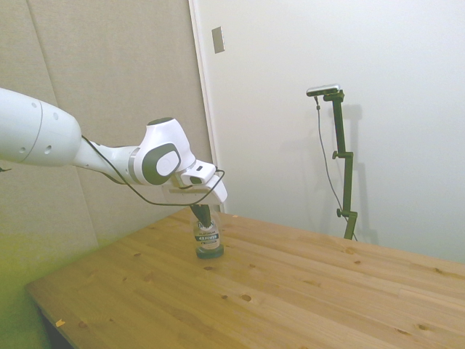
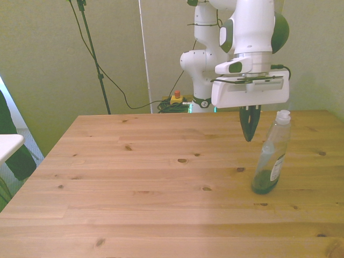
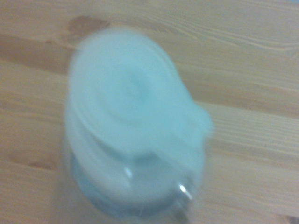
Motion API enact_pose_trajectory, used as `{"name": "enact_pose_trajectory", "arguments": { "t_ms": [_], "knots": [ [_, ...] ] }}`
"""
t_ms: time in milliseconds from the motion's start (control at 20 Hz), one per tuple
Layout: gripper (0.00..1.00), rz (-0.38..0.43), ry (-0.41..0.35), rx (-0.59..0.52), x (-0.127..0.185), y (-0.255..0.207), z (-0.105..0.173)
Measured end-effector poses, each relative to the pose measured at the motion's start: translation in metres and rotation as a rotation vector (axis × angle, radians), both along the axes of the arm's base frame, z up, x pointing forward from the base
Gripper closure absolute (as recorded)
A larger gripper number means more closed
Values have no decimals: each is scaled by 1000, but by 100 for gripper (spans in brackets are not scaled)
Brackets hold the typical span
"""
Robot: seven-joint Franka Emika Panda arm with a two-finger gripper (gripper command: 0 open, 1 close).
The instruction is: Knock down the dish soap
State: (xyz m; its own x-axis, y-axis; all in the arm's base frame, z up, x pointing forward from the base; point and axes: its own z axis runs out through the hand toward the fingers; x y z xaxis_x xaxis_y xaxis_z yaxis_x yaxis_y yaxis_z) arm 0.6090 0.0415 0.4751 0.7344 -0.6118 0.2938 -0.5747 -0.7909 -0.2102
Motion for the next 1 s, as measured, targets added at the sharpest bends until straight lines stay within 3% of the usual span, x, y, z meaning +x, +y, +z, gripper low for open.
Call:
{"name": "enact_pose_trajectory", "arguments": {
  "t_ms": [400,1000],
  "knots": [
    [100,-43,-44,28,44,45,-27],
    [100,-83,-11,65,48,52,-33]
  ]
}}
